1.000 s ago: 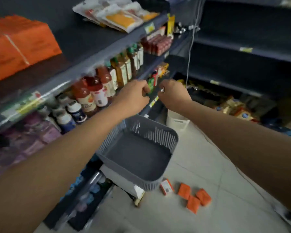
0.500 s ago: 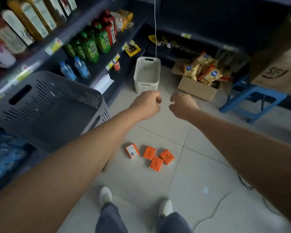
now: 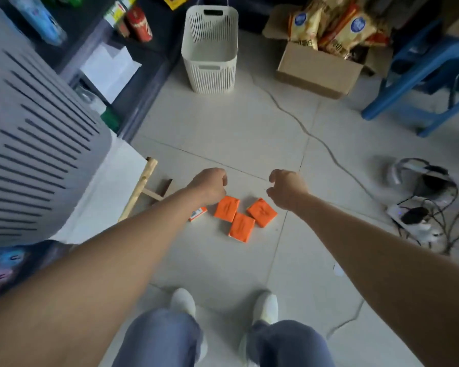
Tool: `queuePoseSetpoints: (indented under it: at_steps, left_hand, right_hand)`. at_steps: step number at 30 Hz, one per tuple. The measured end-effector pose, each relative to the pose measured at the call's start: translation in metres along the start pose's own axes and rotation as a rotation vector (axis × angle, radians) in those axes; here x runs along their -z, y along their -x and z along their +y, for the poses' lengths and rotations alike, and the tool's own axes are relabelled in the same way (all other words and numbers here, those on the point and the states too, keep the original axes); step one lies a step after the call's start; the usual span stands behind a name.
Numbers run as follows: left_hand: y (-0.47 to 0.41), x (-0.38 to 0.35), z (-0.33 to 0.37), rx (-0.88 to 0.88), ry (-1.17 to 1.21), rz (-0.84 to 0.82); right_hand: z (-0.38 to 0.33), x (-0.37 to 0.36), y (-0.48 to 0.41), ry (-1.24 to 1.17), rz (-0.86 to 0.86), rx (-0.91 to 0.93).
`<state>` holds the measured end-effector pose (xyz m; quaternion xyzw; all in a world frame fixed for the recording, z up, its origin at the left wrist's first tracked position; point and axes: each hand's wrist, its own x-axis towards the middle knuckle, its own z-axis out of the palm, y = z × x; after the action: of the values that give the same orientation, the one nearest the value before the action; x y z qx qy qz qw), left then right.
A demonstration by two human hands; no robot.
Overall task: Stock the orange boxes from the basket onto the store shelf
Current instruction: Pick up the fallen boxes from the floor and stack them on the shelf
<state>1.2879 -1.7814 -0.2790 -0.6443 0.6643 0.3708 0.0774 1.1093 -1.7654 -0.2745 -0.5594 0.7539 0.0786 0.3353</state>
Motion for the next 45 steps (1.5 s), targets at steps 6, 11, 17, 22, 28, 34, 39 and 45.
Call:
queuePoseSetpoints:
  at_steps: [6,11,17,22,28,34,39,45]
  left_hand:
    - [-0.088,-0.124,-0.073,0.011,-0.136,-0.057]
    - [-0.168,-0.2,-0.113,-0.072,-0.237,-0.03]
    - [-0.243,-0.263,-0.143,-0.132,-0.408,-0.036]
    - [-0.276,-0.284,-0.159,-0.169,-0.571,-0.093]
    - [-0.287,-0.291,-0.163,-0.132,-0.594,-0.118]
    - [-0.294,-0.294,-0.16,-0.133,-0.621,-0.04]
    - [-0.285,-0.288,-0.161,-0.145,-0.503,0.027]
    - [-0.257,-0.251,-0.146,-0.076,-0.272,0.161]
  right_hand:
    - [0.066,-0.129,-0.082,0.047,-0.054,-0.023]
    - [0.108,-0.21,-0.153,0.109,-0.061,0.037]
    - [0.14,-0.273,-0.225,0.211,-0.097,0.087]
    - [0.146,-0.298,-0.253,0.294,-0.125,0.098]
    - [0.142,-0.305,-0.27,0.356,-0.15,0.084]
    - [0.138,-0.307,-0.286,0.474,-0.15,0.066]
    - [0.129,-0.304,-0.282,0.373,-0.046,0.049]
    - [0.1,-0.261,-0.248,0.219,0.075,0.044]
